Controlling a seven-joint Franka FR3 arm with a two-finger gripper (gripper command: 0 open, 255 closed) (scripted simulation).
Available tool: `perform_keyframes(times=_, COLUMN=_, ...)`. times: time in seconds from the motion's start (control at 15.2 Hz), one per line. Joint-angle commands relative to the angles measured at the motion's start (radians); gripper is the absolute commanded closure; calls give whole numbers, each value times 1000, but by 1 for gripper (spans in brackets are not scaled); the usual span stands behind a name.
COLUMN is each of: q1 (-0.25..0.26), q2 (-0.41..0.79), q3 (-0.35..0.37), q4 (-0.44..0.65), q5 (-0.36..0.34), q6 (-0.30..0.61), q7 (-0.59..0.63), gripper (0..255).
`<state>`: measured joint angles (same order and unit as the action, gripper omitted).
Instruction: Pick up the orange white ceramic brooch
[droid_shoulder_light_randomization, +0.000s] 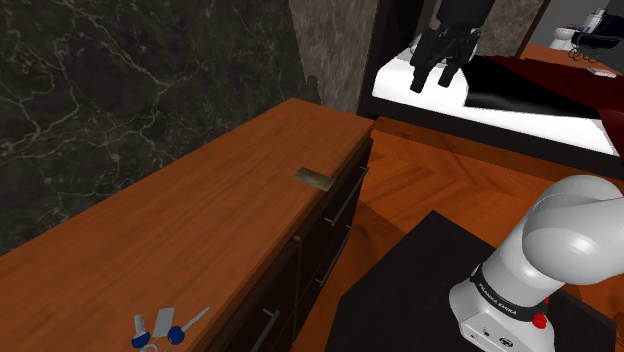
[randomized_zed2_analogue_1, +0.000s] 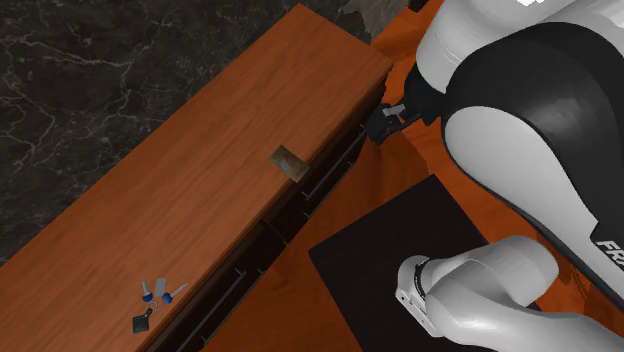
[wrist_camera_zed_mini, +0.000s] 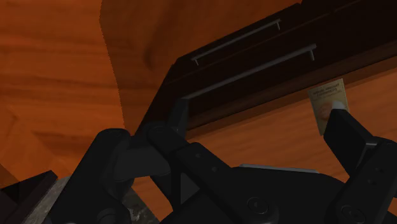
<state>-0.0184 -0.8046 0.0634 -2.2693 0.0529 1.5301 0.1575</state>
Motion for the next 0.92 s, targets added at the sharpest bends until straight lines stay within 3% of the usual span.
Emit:
perform_keyframes(times=0.0, q1=0, q2=0, q3=0, q4=0, q5=0, q6=0, q7=0, gripper=0)
perform_keyframes(times=0.86, q1=85, q2=316, q3=120, q4=-67, q5=44, q6=350, q7=-38, gripper=0)
